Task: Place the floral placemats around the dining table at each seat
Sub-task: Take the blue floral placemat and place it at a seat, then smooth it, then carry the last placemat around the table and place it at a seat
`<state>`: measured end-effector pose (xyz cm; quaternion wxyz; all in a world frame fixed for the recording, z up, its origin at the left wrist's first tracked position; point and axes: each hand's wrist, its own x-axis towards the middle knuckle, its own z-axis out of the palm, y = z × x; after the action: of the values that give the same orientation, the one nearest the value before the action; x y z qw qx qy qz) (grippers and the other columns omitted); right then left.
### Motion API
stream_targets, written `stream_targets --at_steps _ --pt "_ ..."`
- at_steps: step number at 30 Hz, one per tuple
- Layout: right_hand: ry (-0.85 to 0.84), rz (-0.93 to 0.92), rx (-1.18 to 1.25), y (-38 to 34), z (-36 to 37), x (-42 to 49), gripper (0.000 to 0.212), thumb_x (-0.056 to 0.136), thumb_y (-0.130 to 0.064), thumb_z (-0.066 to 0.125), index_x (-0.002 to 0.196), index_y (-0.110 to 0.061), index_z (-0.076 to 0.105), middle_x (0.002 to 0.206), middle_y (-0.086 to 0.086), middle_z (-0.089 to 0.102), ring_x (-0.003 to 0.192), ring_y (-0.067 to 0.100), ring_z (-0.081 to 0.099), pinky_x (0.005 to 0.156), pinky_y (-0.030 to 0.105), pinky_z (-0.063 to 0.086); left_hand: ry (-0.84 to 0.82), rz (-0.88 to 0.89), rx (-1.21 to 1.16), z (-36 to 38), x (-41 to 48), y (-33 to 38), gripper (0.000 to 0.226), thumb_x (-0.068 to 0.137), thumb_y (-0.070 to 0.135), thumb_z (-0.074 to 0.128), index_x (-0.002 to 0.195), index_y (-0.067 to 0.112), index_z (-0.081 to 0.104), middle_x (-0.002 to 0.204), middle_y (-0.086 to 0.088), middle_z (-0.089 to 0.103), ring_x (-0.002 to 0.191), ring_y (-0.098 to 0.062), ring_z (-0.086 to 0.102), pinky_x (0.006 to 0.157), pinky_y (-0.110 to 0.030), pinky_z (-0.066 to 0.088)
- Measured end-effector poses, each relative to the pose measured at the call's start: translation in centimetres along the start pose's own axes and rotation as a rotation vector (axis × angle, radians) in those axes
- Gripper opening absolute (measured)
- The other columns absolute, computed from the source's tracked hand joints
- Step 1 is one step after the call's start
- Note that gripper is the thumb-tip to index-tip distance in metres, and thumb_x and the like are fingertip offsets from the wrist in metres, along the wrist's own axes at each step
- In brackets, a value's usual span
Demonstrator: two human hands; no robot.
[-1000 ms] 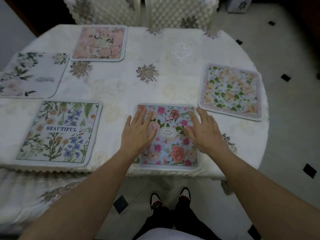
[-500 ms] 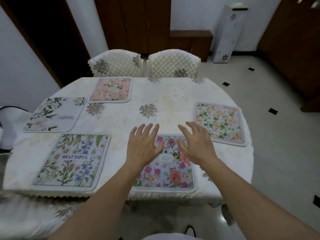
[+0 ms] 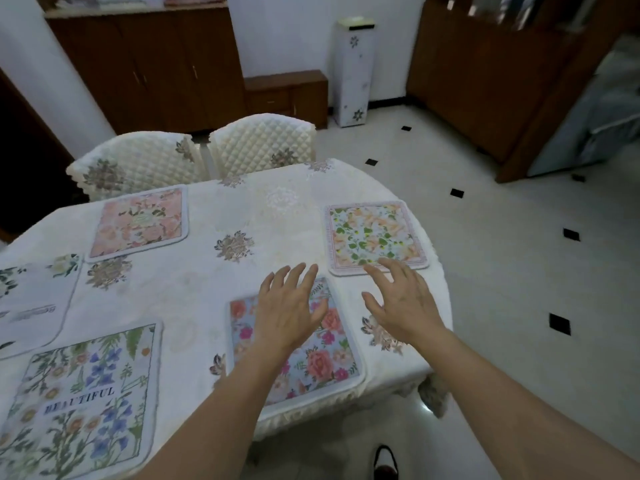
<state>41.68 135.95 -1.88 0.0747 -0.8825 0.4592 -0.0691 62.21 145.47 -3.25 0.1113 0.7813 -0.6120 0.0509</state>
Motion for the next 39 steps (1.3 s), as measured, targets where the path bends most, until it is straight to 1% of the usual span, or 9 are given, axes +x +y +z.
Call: stream_targets --at_steps 7,11,14,18,22,27,30,33,39 --pt "0.089 0.245 -0.038 7.5 -1.9 -4.5 0.062 0.088 -0.055 0.033 0.137 -0.025 0.054 0.139 0.009 0.054 0.126 0.031 0.050 0.103 0.047 0.040 0.021 0.226 -0.073 1.4 3.8 7.8 0.062 0.090 0.059 0.038 0.137 0.022 0.055 0.134 -0.003 0.062 0.122 -0.028 0.056 0.101 -0.047 0.046" --pt "0.119 0.387 -0.043 11.7 -3.1 -7.3 0.066 0.086 -0.056 0.029 0.139 -0.024 0.052 0.141 0.010 0.052 0.130 0.030 0.047 0.108 0.046 0.036 0.016 0.332 -0.092 2.2 5.6 12.5 0.063 0.088 0.058 0.038 0.136 0.021 0.057 0.132 -0.004 0.064 0.120 -0.029 0.058 0.098 -0.046 0.047" --pt "0.158 0.471 -0.057 15.4 -3.7 -9.4 0.064 0.087 -0.055 0.032 0.136 -0.022 0.055 0.138 0.012 0.055 0.127 0.031 0.049 0.107 0.046 0.038 0.033 0.418 -0.115 2.9 6.8 16.7 0.059 0.088 0.056 0.044 0.133 0.021 0.059 0.131 -0.003 0.064 0.118 -0.029 0.058 0.097 -0.045 0.046" --pt "0.177 0.540 -0.062 19.5 -4.2 -11.2 0.060 0.087 -0.052 0.037 0.136 -0.022 0.056 0.138 0.012 0.055 0.129 0.032 0.049 0.105 0.047 0.039 0.020 0.501 -0.134 4.1 8.2 21.8 0.059 0.089 0.057 0.041 0.134 0.021 0.057 0.133 -0.002 0.062 0.121 -0.028 0.057 0.100 -0.046 0.046" --pt "0.174 0.563 -0.037 24.3 -4.1 -11.2 0.064 0.087 -0.053 0.033 0.138 -0.022 0.055 0.140 0.012 0.053 0.131 0.031 0.048 0.107 0.047 0.037 -0.005 0.543 -0.121 5.7 10.2 26.6 0.057 0.089 0.057 0.043 0.132 0.022 0.056 0.133 -0.001 0.062 0.120 -0.027 0.056 0.099 -0.045 0.043" --pt "0.183 0.570 0.003 32.3 -4.6 -8.9 0.055 0.090 -0.046 0.048 0.139 -0.021 0.054 0.142 0.012 0.051 0.133 0.032 0.045 0.108 0.047 0.035 -0.007 0.541 -0.093 8.0 14.8 32.6 0.058 0.086 0.057 0.046 0.130 0.022 0.058 0.129 0.000 0.064 0.117 -0.025 0.058 0.097 -0.042 0.045" --pt "0.193 0.558 0.033 37.7 -5.5 -7.1 0.060 0.088 -0.051 0.038 0.137 -0.020 0.056 0.138 0.014 0.054 0.129 0.033 0.049 0.106 0.048 0.038 -0.024 0.542 -0.076 9.1 18.1 37.2 0.059 0.087 0.058 0.044 0.132 0.022 0.055 0.131 0.000 0.063 0.118 -0.025 0.057 0.098 -0.043 0.045" --pt "0.178 0.548 0.074 42.7 -6.9 -5.3 0.065 0.088 -0.053 0.032 0.140 -0.021 0.053 0.142 0.014 0.052 0.133 0.032 0.045 0.108 0.048 0.036 -0.036 0.524 -0.060 10.2 21.3 42.0 0.059 0.088 0.059 0.044 0.134 0.023 0.054 0.132 0.001 0.062 0.119 -0.023 0.057 0.100 -0.042 0.044" --pt "0.169 0.530 0.082 50.8 -8.3 -2.1 0.055 0.093 -0.046 0.046 0.144 -0.024 0.048 0.146 0.010 0.048 0.137 0.028 0.041 0.111 0.045 0.033 -0.075 0.485 -0.067 12.1 26.6 49.3 0.063 0.091 0.061 0.039 0.140 0.025 0.049 0.140 0.002 0.056 0.126 -0.021 0.052 0.105 -0.040 0.041"
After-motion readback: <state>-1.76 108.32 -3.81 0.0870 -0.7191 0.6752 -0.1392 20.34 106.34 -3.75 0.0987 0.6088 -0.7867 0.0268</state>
